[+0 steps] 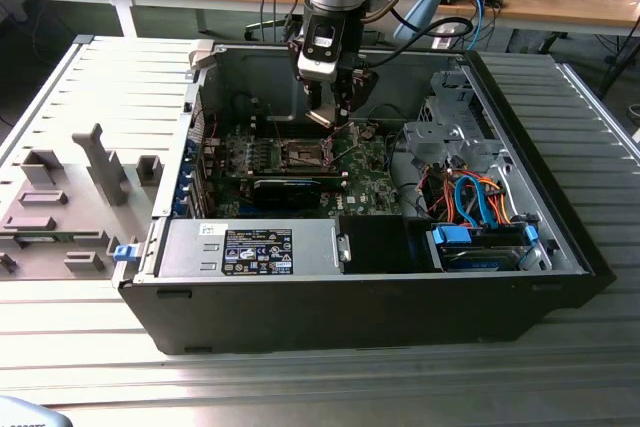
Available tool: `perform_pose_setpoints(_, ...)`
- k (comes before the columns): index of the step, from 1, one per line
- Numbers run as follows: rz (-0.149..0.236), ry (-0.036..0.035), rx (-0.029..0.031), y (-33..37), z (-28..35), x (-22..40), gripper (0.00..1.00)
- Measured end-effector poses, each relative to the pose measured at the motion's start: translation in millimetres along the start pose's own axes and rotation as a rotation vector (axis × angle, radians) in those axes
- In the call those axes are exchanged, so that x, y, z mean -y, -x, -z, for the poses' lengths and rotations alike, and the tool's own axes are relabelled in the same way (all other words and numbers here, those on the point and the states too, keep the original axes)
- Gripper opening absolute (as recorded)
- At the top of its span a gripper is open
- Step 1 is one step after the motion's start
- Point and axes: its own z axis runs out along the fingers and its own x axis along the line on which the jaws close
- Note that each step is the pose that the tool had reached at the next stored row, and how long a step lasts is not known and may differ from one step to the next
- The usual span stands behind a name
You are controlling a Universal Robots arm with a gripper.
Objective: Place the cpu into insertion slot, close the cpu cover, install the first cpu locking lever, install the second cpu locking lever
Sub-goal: 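Place the cpu into insertion slot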
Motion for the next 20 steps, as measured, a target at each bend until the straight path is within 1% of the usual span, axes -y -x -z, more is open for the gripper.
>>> perform_pose_setpoints(20, -0.009, -0.0006, 0.0009, 0.0, -0.3, 0.0, 0.55)
